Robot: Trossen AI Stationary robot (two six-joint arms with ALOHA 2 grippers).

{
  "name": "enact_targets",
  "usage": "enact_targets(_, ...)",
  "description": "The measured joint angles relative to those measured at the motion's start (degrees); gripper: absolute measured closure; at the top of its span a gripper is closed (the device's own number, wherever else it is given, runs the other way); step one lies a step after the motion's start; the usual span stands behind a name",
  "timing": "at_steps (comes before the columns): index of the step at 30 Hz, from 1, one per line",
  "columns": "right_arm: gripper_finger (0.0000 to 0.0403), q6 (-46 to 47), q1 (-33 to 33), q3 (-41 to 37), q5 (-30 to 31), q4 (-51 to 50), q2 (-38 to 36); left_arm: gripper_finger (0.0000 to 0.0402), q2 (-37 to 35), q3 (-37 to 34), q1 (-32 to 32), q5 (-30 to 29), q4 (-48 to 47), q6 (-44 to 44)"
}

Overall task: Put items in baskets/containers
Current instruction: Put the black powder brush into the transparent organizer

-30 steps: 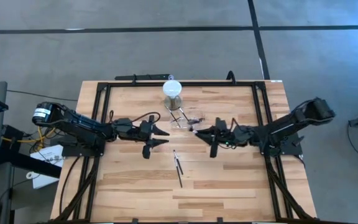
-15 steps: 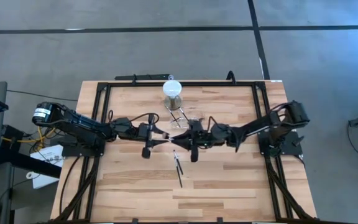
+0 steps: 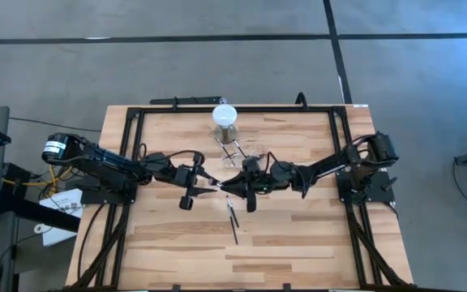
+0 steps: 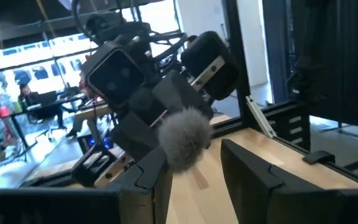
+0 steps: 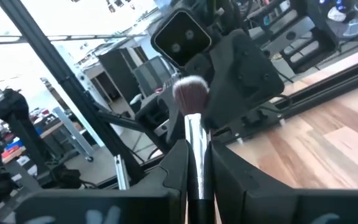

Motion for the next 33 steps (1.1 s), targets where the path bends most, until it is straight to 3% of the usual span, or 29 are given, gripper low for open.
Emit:
enact_targets(14, 0.0361, 0.00, -0.24, -0.02, -0.13, 0.74, 0.00, 0.0274, 0.00, 0.02, 0.17, 0.79, 1.37, 0.48)
enact_targets(27, 0.0357, -0.16, -0.22, -0.03, -0.39, 0.85, -0.05, 0.0377, 0.00, 0.02, 0.17, 1.12, 1.58, 0.68)
enact_targets(33, 0.0336, -0.50, -0.66, -0.04, -0.26, 0.89, -0.17, 0.0382, -0.02, 0.00, 0.17, 0.47, 1.96, 0.44)
